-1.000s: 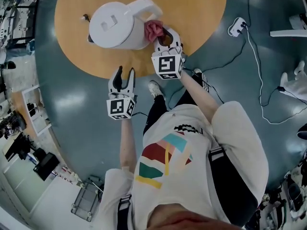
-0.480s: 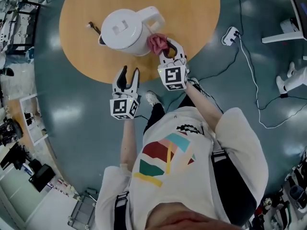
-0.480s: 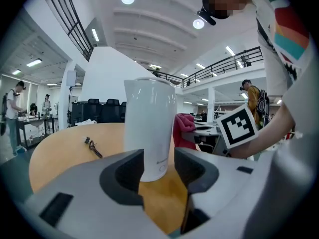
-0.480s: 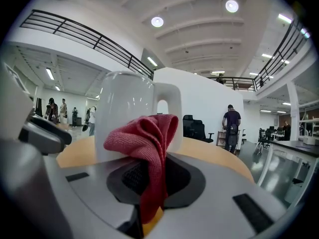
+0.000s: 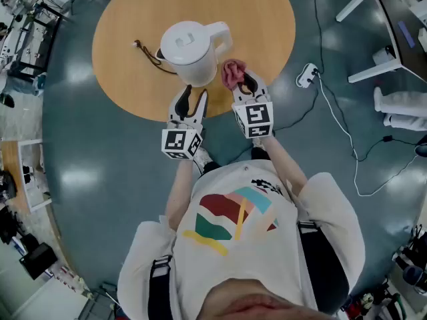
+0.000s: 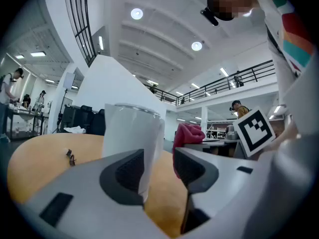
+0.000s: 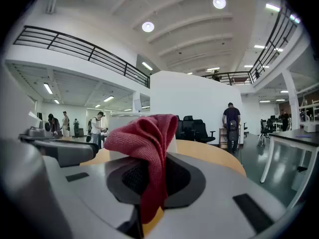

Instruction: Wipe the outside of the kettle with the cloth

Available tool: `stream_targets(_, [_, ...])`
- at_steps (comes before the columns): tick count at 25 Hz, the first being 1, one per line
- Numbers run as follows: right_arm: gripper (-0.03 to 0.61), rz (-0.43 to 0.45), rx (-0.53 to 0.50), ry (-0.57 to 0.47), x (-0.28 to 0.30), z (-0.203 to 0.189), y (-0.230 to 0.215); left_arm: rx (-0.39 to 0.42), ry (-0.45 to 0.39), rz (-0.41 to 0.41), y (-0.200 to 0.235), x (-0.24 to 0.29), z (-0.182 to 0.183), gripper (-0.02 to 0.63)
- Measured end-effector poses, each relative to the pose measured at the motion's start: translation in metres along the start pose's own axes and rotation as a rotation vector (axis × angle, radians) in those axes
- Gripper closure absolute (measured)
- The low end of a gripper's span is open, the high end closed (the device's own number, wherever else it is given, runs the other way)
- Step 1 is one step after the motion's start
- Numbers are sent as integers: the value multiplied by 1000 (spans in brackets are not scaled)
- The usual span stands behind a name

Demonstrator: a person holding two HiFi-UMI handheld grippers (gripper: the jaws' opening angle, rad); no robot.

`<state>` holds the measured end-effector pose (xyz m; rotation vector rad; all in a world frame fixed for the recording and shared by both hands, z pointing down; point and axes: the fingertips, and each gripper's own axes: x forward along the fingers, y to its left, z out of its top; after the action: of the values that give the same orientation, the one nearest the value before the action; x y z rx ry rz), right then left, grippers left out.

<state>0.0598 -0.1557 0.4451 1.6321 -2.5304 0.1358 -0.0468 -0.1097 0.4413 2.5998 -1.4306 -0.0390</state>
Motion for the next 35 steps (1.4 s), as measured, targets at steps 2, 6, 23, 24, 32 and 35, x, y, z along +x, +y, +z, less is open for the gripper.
stream_targets(2, [531, 7, 24, -10, -8, 5, -14, 18, -29, -6, -15, 13, 11, 380])
stream_targets(6, [531, 35, 36, -18, -22, 8, -49, 22, -90, 54, -45, 50, 29, 380])
stream_targets(23, [531, 55, 22, 15, -85, -11, -174, -31, 70, 658, -17, 190, 4, 380])
stream_targets(24, [531, 55, 21, 19, -86, -12, -183, -38, 74, 679, -15, 195, 2, 380])
stream_targets(32, [531, 83, 7, 27, -86, -17, -206, -3, 98, 703, -16, 227, 0, 380])
stream_targets(35, [532, 104, -8, 28, -85, -16, -196, 11, 95, 710, -11, 224, 3, 420])
